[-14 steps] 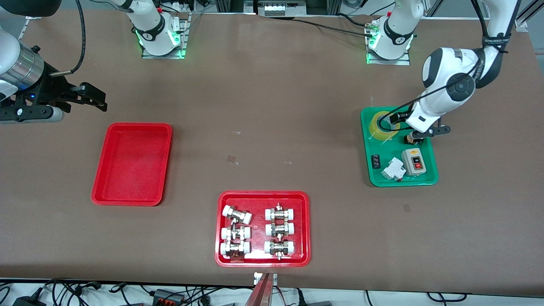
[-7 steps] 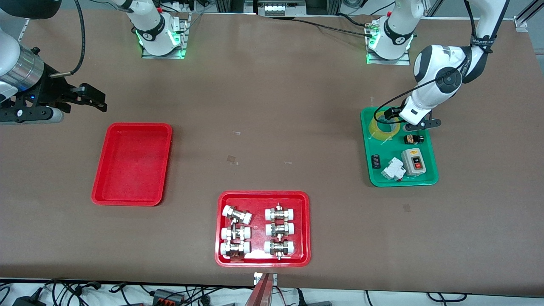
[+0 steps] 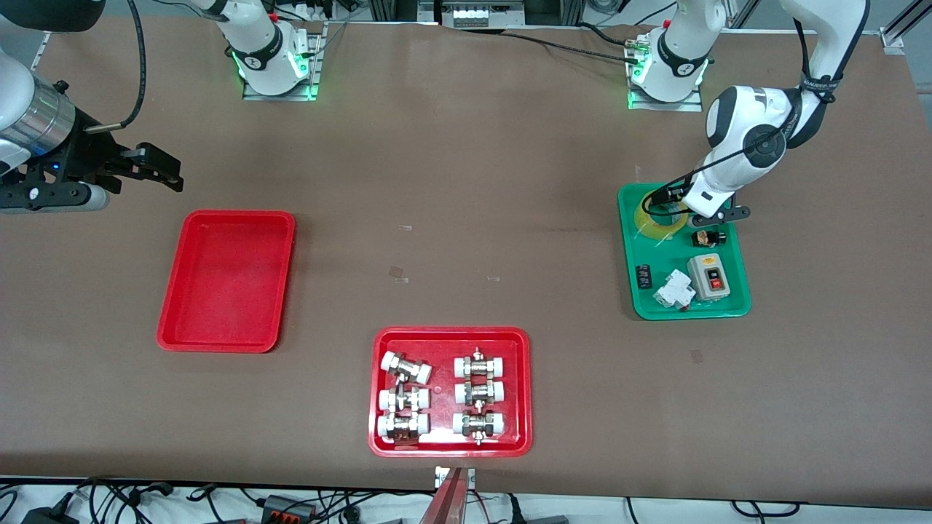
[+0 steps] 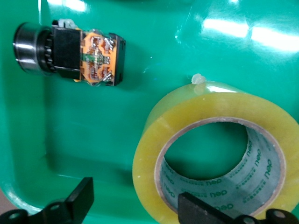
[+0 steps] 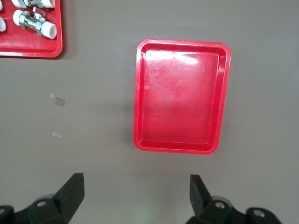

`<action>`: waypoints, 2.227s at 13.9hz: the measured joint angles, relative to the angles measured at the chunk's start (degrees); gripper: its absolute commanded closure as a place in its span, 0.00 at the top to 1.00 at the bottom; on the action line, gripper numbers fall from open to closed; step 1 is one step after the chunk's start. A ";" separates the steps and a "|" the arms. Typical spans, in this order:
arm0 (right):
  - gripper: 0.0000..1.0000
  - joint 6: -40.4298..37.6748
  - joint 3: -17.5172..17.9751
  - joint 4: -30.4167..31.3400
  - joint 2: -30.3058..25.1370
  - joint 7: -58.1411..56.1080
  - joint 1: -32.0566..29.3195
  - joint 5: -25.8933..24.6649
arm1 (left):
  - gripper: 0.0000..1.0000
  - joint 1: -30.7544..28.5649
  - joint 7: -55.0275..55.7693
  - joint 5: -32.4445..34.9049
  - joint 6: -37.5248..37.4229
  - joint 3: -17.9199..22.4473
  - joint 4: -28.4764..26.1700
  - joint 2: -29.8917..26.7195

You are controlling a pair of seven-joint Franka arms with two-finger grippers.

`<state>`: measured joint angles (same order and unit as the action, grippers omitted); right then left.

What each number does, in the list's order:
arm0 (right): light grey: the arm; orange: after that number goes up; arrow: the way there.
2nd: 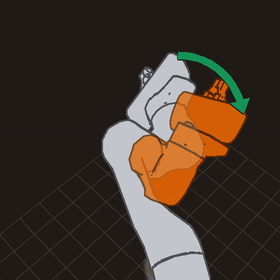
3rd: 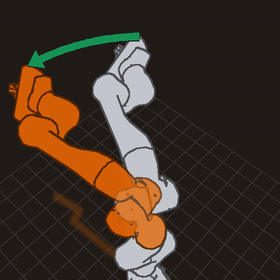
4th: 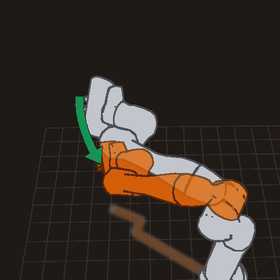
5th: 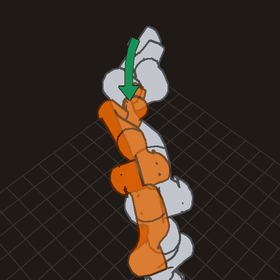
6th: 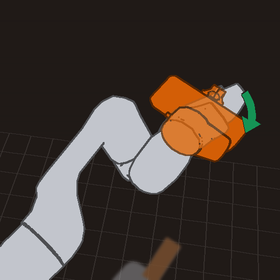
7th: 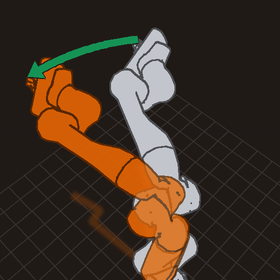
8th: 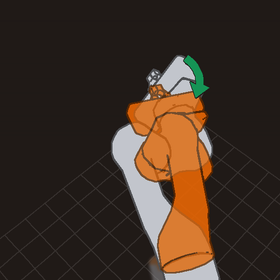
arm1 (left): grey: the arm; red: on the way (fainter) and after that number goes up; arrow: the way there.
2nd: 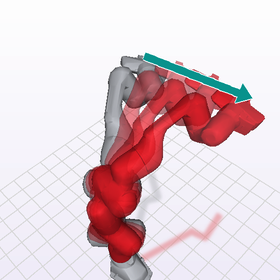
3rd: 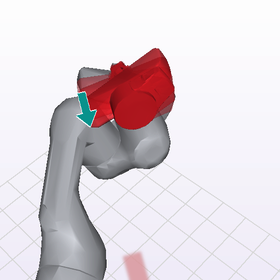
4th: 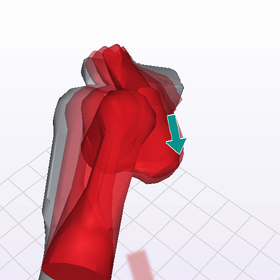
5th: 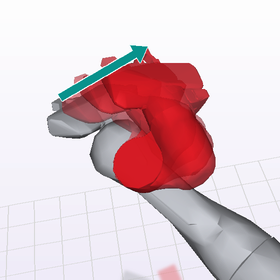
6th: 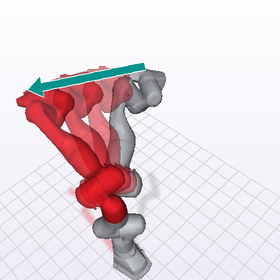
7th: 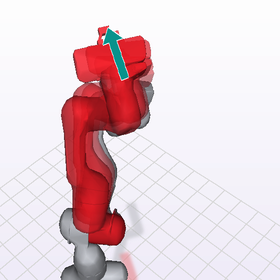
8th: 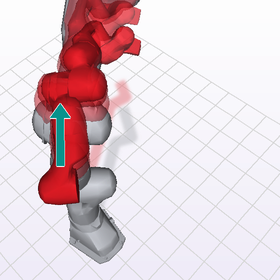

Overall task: Left arm passes tape to right arm into tray
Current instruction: 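Lower the left gripper and grasp the tape roll by its rim, then lift the tape roll with the left gripper toward the right gripper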

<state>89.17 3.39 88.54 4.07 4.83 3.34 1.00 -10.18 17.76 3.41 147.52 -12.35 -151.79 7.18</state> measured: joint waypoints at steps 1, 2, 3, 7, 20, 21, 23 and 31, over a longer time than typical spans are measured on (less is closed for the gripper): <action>1.00 0.03 0.00 0.00 -0.02 0.00 0.00 0.00 | 0.47 0.00 0.61 0.00 0.03 -0.03 0.01 0.00; 1.00 0.05 0.00 0.00 -0.05 0.00 0.00 0.00 | 0.48 0.00 1.38 0.00 0.12 -0.08 0.03 0.00; 1.00 0.06 0.00 0.00 -0.09 0.00 0.00 0.01 | 0.48 0.00 1.90 0.00 0.21 -0.15 0.05 0.00; 1.00 0.08 0.00 0.00 -0.11 0.00 0.00 0.02 | 0.58 -0.16 2.24 0.00 0.36 -0.17 0.21 0.01; 1.00 0.12 0.01 -0.02 -0.15 0.00 0.00 0.04 | 0.01 -1.11 2.14 0.01 1.04 -0.10 2.51 0.28; 1.00 0.12 0.00 -0.02 -0.15 -0.01 0.00 0.04 | 0.00 -1.12 2.14 0.01 1.19 -0.10 2.87 0.06; 1.00 0.12 0.01 -0.02 -0.15 -0.01 0.00 0.04 | 0.00 -1.10 2.14 0.02 1.00 -0.44 4.02 -1.07; 1.00 0.13 0.03 -0.04 -0.16 -0.01 0.00 0.05 | 0.00 -0.49 13.59 -1.31 -29.31 -16.07 29.04 -5.00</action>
<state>89.30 3.42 88.51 3.91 4.82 3.34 1.06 -10.67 31.35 2.10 118.21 -28.42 -122.75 2.17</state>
